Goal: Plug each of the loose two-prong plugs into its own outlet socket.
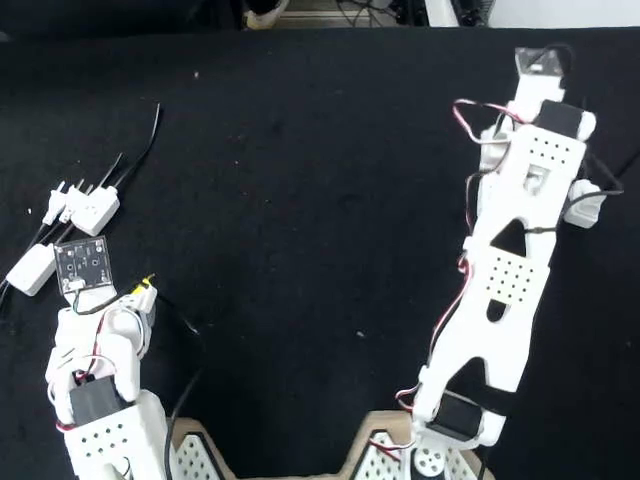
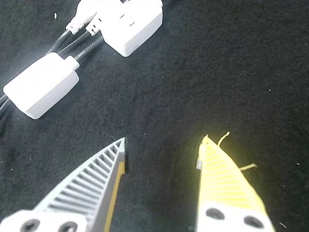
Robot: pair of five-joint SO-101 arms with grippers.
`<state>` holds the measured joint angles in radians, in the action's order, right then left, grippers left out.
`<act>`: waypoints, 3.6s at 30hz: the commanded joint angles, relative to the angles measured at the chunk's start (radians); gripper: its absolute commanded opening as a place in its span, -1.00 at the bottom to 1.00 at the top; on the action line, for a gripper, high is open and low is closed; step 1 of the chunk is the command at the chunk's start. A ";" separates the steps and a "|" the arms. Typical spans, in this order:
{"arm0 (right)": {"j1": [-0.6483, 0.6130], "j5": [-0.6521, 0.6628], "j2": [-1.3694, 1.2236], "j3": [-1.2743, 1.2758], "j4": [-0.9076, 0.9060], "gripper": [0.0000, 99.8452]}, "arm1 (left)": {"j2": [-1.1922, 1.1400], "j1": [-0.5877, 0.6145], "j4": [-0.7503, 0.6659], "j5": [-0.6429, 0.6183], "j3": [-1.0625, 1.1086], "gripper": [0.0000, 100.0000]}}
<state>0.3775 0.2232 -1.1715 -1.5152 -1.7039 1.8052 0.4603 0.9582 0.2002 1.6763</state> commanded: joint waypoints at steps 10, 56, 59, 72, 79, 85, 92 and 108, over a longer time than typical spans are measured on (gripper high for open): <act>-0.077 -0.110 0.205 -0.130 -0.063 -0.58 | 0.009 -0.015 0.005 -0.005 0.022 -0.52; -0.710 -0.331 1.046 1.839 0.626 -0.58 | 0.009 -0.015 0.002 -0.005 0.022 -0.52; -0.717 -0.330 1.046 1.863 0.660 -0.58 | 0.009 -0.015 0.003 -0.005 0.022 -0.52; -0.773 -0.265 1.305 2.226 0.961 -0.71 | 0.009 -0.004 -0.037 -0.002 0.010 -0.51; -0.775 -0.175 1.388 2.396 1.165 -0.71 | 0.005 0.088 -0.038 0.072 -0.130 -0.52; -0.778 -0.138 1.389 2.447 1.241 -0.71 | 0.000 0.120 -0.037 0.074 -0.300 -0.52; -0.778 -0.135 1.388 2.447 1.241 -0.71 | -0.075 0.125 -0.029 0.075 -0.449 -0.52; -0.778 -0.133 1.386 2.451 1.243 -0.71 | -0.951 0.154 0.126 0.138 -1.003 -0.51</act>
<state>-0.3943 0.0806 0.1695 0.9413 -0.4841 1.0625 0.6076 1.0288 0.3261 0.8447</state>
